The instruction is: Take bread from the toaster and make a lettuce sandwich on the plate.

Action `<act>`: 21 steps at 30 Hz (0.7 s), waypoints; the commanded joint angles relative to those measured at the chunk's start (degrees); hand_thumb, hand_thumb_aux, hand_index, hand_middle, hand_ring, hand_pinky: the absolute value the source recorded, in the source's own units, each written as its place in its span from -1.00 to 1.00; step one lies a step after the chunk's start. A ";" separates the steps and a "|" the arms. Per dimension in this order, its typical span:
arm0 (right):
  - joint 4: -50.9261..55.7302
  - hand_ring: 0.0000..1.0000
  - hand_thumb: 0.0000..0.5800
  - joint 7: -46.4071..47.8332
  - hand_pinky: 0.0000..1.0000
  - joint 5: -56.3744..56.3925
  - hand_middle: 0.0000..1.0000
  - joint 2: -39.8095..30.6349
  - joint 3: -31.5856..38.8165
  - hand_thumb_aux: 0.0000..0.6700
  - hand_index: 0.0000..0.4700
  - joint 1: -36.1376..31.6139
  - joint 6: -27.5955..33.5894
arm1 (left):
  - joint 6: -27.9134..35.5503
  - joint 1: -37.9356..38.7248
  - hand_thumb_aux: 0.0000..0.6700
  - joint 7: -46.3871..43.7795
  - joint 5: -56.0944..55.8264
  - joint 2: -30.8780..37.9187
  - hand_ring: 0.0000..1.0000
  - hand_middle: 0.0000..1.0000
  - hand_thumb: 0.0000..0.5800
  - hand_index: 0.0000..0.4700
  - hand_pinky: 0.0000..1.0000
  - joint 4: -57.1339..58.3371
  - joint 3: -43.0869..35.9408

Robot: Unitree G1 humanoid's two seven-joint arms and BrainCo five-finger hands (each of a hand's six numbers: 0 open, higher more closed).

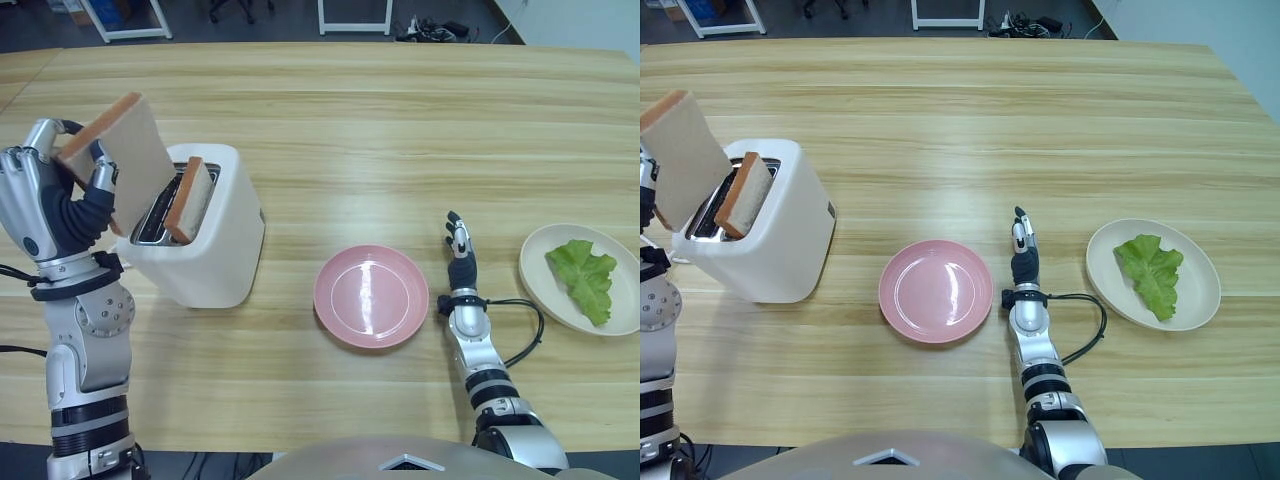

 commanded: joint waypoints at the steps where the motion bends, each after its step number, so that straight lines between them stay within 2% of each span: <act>1: 1.68 -1.00 -1.00 -0.03 -1.00 0.52 -1.00 0.19 -0.34 -1.00 -1.00 0.46 0.84 | -4.85 -2.11 1.00 2.90 -3.23 -2.45 1.00 1.00 1.00 1.00 1.00 -4.03 1.43; 5: 2.26 -1.00 -1.00 -0.16 -1.00 0.44 -1.00 0.31 -0.42 -1.00 -1.00 0.14 0.81 | -9.72 -4.92 1.00 0.63 -9.68 -5.34 1.00 1.00 1.00 1.00 1.00 -7.04 -1.25; 9: 2.51 -1.00 -1.00 0.02 -1.00 0.41 -1.00 0.38 -0.38 -1.00 -1.00 -0.19 0.79 | -11.46 -6.38 1.00 -6.02 -22.39 -9.94 1.00 1.00 1.00 1.00 1.00 -10.53 -5.80; 12: 2.48 -1.00 -1.00 0.14 -1.00 0.40 -1.00 0.32 -0.36 -1.00 -1.00 -0.33 0.85 | -9.02 -6.51 1.00 -14.01 -34.91 -13.64 1.00 1.00 1.00 1.00 1.00 -12.72 -11.93; 15: 2.34 -1.00 -1.00 0.24 -1.00 0.41 -1.00 0.21 -0.39 -1.00 -1.00 -0.30 0.90 | -5.36 -5.40 1.00 -21.66 -41.85 -16.14 1.00 1.00 1.00 1.00 1.00 -13.09 -18.53; 17: 2.22 -1.00 -1.00 0.32 -1.00 0.44 -1.00 0.10 -0.44 -1.00 -1.00 -0.17 0.91 | -2.16 -4.14 1.00 -26.19 -44.42 -17.66 1.00 1.00 1.00 1.00 1.00 -12.51 -23.25; 21: 1.67 -1.00 -1.00 0.44 -1.00 0.44 -1.00 -0.01 -0.47 -1.00 -1.00 0.47 1.00 | 1.11 -1.56 1.00 -32.59 -42.43 -19.12 1.00 1.00 1.00 1.00 1.00 -7.93 -30.65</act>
